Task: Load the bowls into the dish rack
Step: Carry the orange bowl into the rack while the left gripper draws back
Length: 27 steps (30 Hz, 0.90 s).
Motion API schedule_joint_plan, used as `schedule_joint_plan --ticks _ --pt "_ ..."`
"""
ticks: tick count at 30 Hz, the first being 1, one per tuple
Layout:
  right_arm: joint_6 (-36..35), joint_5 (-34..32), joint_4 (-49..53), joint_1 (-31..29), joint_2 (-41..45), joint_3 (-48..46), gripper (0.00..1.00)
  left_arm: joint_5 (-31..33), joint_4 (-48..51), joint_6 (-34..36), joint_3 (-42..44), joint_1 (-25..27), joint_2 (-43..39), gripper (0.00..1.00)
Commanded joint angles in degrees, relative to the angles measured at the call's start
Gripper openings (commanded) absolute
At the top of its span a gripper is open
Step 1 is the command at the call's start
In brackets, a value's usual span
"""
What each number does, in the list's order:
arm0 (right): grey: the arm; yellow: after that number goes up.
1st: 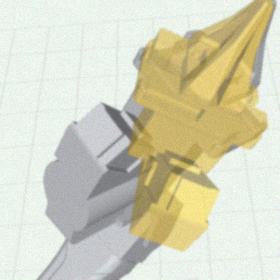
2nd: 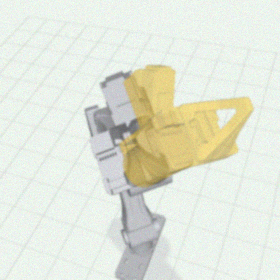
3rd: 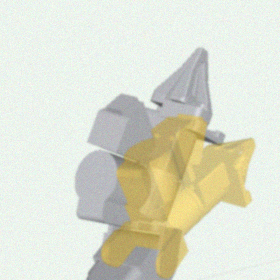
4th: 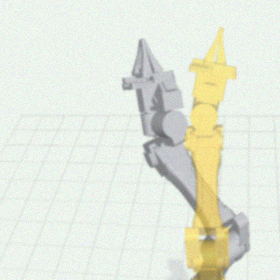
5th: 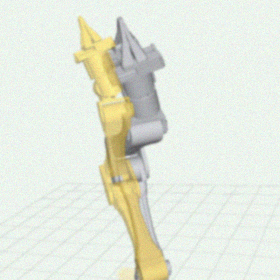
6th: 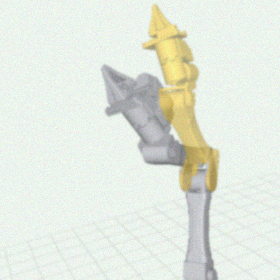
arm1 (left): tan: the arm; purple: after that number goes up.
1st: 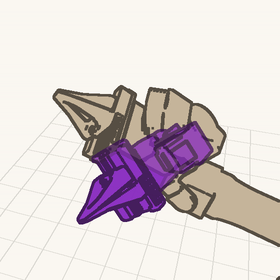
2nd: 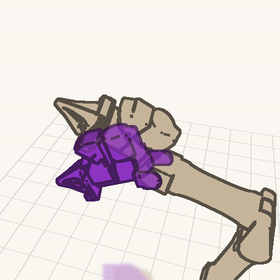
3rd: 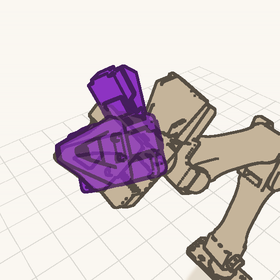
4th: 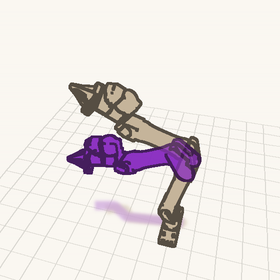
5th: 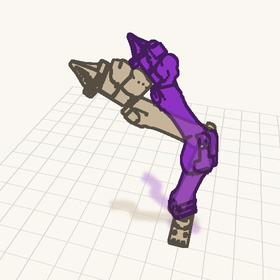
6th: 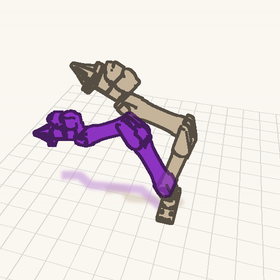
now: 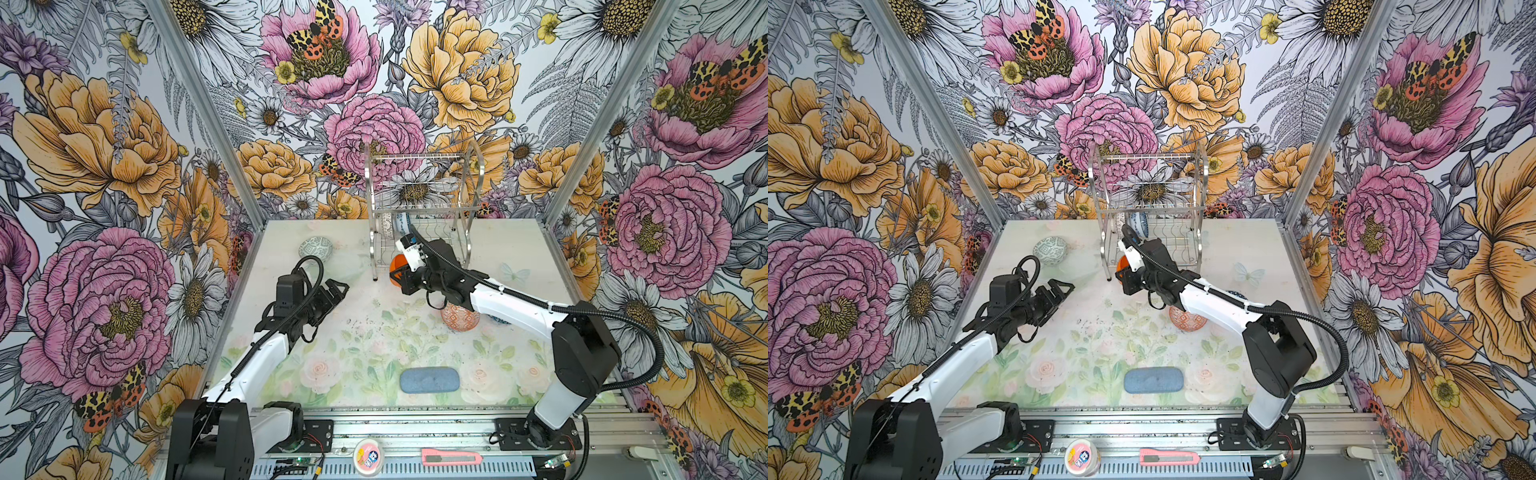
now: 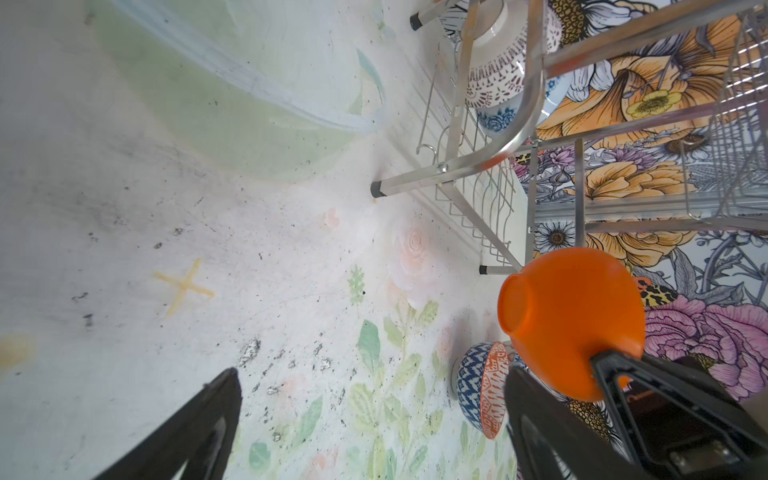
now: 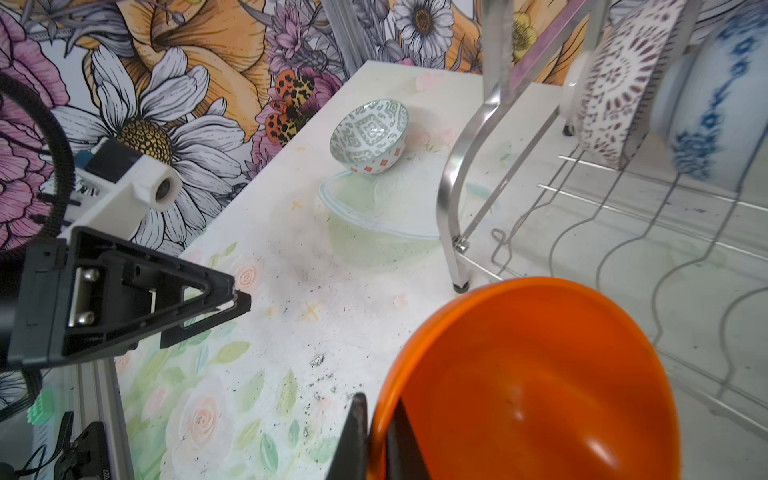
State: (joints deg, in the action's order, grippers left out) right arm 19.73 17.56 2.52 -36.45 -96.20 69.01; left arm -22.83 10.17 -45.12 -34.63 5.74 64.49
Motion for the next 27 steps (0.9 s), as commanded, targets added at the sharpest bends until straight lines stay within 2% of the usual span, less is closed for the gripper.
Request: schedule_joint_plan --ticks 1,7,15,27 --pt "4.0 5.1 -9.6 3.0 2.9 -2.0 0.00 -0.2 -2.9 -0.5 -2.3 2.4 0.1 0.99" --pt "7.5 8.1 -16.3 8.3 2.9 -4.5 0.00 0.3 -5.6 -0.3 -3.7 6.4 2.0 0.99" --pt "12.0 11.7 -24.3 13.6 -1.5 -3.6 0.00 0.3 -8.1 -0.1 -5.8 9.3 4.7 0.99" --pt "18.5 13.8 -33.7 16.0 -11.6 1.7 0.00 -2.0 -15.6 -0.8 -9.0 12.3 8.2 0.99"
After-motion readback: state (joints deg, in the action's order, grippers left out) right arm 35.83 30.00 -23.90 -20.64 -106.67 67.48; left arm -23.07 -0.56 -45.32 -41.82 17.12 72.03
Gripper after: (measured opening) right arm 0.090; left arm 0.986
